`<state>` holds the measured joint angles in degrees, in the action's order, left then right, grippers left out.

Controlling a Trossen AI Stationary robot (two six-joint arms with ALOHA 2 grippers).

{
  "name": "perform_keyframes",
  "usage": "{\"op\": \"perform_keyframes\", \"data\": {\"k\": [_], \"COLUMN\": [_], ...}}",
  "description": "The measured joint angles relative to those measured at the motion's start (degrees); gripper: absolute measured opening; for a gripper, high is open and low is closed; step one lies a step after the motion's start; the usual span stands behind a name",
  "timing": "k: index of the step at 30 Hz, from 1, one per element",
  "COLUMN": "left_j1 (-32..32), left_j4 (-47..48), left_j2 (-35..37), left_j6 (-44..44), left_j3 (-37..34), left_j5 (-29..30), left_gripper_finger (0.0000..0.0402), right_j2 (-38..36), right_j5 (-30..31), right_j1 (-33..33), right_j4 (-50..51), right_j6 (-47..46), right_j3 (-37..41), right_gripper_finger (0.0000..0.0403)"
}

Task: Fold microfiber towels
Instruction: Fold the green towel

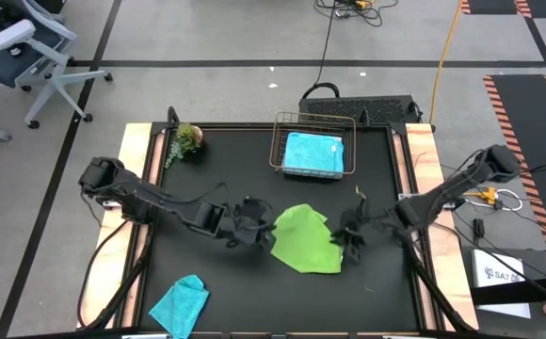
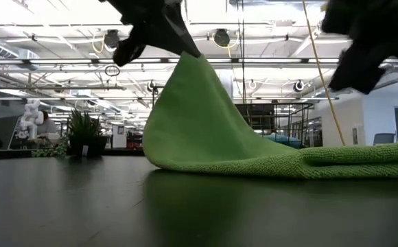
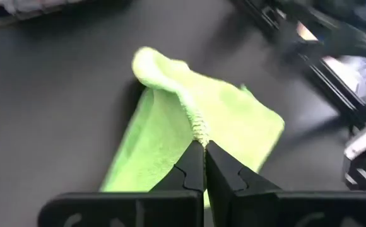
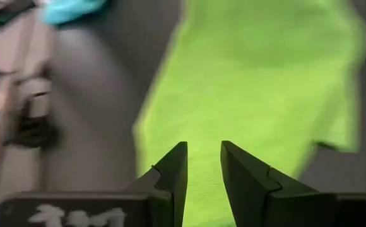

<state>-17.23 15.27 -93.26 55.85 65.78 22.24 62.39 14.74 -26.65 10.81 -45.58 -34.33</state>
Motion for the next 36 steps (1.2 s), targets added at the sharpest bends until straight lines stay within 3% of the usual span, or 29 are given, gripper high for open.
{"op": "perform_keyframes", "data": {"k": [7, 12, 16, 25, 31, 36], "left_j1": [-2.1, -2.4, -2.4, -2.4, -2.3, -2.3], "left_j4": [0.5, 1.1, 1.2, 1.7, 1.8, 1.7], "left_j2": [-1.0, -1.1, -1.1, -1.1, -1.1, -1.1], "left_j6": [4.1, 4.9, 5.1, 6.2, 6.8, 6.9], "left_j3": [0.0, 0.0, 0.0, 0.0, 0.0, 0.0], "left_j5": [0.8, 0.9, 0.9, 0.8, 0.8, 0.8], "left_gripper_finger": [0.0003, 0.0003, 0.0004, 0.0005, 0.0011, 0.0004], "right_j2": [0.0, 2.8, 7.8, 19.3, 22.8, 24.1], "right_j5": [-10.9, -19.4, -22.4, -22.9, -22.7, -20.0], "right_j1": [15.1, 23.6, 27.7, 29.7, 29.7, 29.7], "right_j4": [3.3, -3.5, -8.7, -19.7, -29.0, -29.6], "right_j6": [1.4, 1.3, 0.6, -1.7, -1.7, -1.4], "right_j3": [2.8, 6.9, 9.1, 9.2, 9.3, 9.3], "right_gripper_finger": [0.0089, 0.0089, 0.0089, 0.0089, 0.0089, 0.0088]}}
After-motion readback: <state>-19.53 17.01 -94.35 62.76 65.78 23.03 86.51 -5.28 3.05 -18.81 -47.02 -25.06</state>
